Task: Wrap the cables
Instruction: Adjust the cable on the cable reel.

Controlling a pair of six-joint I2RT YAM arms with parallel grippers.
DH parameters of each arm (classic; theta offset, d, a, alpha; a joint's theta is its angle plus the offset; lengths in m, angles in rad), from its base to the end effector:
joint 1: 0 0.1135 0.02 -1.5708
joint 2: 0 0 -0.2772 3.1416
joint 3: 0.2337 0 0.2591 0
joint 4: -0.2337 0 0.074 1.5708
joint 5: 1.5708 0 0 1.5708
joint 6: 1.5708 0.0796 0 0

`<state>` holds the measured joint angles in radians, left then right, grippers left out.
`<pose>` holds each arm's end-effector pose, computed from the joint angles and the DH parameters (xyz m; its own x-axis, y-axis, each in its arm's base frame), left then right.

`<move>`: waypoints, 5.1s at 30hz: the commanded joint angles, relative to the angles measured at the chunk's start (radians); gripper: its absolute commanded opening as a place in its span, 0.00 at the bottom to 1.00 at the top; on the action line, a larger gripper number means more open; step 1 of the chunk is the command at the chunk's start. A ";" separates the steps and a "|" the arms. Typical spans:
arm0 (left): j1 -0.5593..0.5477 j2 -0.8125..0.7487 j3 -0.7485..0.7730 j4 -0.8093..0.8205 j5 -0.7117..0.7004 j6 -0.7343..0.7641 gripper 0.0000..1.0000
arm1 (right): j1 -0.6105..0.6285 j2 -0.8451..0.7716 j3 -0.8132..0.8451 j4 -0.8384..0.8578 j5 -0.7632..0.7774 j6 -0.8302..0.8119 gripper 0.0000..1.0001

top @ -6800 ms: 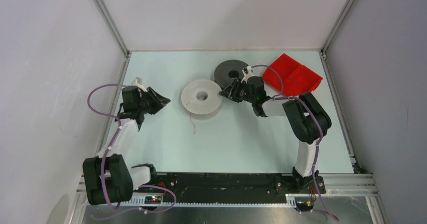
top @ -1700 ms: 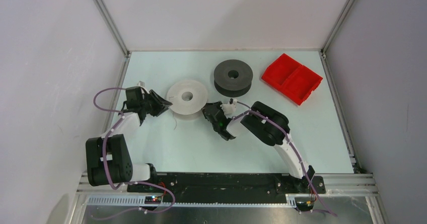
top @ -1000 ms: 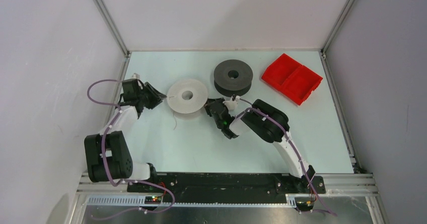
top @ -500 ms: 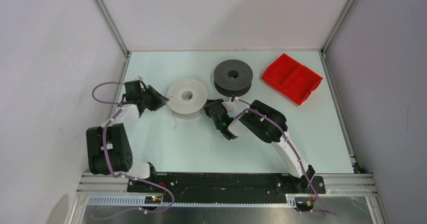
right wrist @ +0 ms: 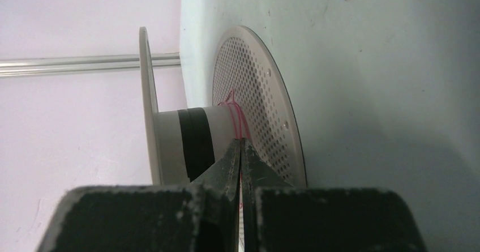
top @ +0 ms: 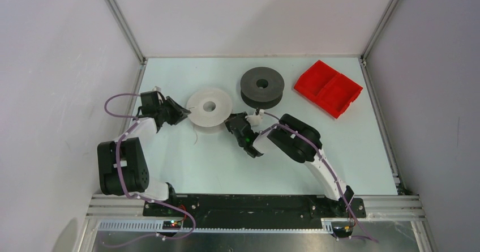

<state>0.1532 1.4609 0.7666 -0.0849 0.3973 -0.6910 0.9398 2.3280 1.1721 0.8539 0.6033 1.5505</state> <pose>0.3274 0.0194 0.1703 -0.6189 -0.6902 -0.3750 -0.3414 0.6663 -0.6630 0.3315 0.3772 0.0670 -0.3488 0.9181 -0.1881 0.1684 0.2588 0.9511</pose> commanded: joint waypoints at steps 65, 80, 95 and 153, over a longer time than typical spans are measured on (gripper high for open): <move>-0.005 0.005 -0.007 0.040 0.044 -0.028 0.32 | 0.024 -0.030 0.085 -0.150 -0.009 -0.219 0.06; -0.005 0.002 -0.007 0.045 0.049 -0.030 0.32 | 0.020 -0.037 0.090 -0.172 -0.016 -0.215 0.11; -0.002 -0.006 -0.009 0.045 0.052 -0.030 0.32 | 0.019 -0.087 0.050 -0.159 -0.003 -0.248 0.14; 0.015 -0.021 -0.001 0.044 0.069 -0.027 0.32 | -0.132 -0.253 -0.285 0.202 -0.091 -0.382 0.17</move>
<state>0.1604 1.4643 0.7647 -0.0765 0.4309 -0.7082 0.8440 2.1090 0.8898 0.9459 0.5331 1.1988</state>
